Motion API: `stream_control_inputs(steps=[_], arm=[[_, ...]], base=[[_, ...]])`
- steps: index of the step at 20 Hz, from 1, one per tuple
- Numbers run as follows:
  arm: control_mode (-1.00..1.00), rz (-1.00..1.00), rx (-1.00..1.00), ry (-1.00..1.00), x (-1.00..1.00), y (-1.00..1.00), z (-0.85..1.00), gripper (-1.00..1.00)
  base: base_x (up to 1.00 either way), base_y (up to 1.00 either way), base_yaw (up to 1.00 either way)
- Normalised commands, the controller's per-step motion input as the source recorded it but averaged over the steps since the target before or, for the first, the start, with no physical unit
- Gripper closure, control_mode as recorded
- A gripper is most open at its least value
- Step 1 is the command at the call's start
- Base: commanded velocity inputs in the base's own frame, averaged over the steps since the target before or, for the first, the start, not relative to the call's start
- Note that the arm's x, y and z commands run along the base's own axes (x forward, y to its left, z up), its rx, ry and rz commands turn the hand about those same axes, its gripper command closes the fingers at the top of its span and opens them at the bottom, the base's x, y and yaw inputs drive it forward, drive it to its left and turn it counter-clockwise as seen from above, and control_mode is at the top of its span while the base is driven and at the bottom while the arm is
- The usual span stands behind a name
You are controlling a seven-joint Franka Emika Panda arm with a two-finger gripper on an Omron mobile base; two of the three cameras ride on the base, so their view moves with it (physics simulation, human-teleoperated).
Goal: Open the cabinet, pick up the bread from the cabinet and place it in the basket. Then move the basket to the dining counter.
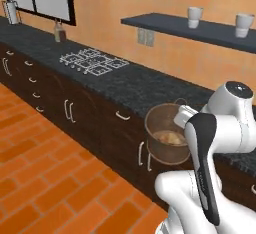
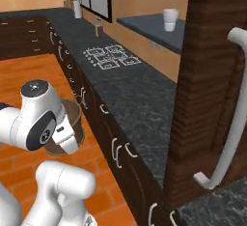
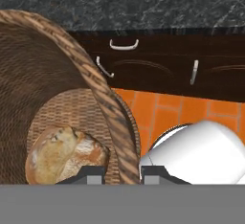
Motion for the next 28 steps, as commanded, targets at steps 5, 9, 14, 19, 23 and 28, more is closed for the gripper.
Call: stream_control_inputs(steps=[5, 9, 14, 19, 23, 28], arm=[[1.00, 0.00, 0.00, 0.00, 0.00, 0.00, 0.00, 1.00], [1.00, 0.00, 0.00, 0.00, 0.00, 0.00, 0.00, 1.00], [1.00, 0.00, 0.00, 0.00, 0.00, 0.00, 0.00, 1.00], [1.00, 0.00, 0.00, 0.00, 0.00, 0.00, 0.00, 1.00], [1.00, 0.00, 0.00, 0.00, 0.00, 0.00, 0.00, 1.00], [1.00, 0.00, 0.00, 0.00, 0.00, 0.00, 0.00, 1.00]], base=[[0.03, 0.00, 0.97], [0.67, 0.03, 0.76], [1.00, 0.56, 0.20], [0.55, 0.99, 0.09], [0.14, 1.00, 0.09], [-0.03, 1.00, 0.07]])
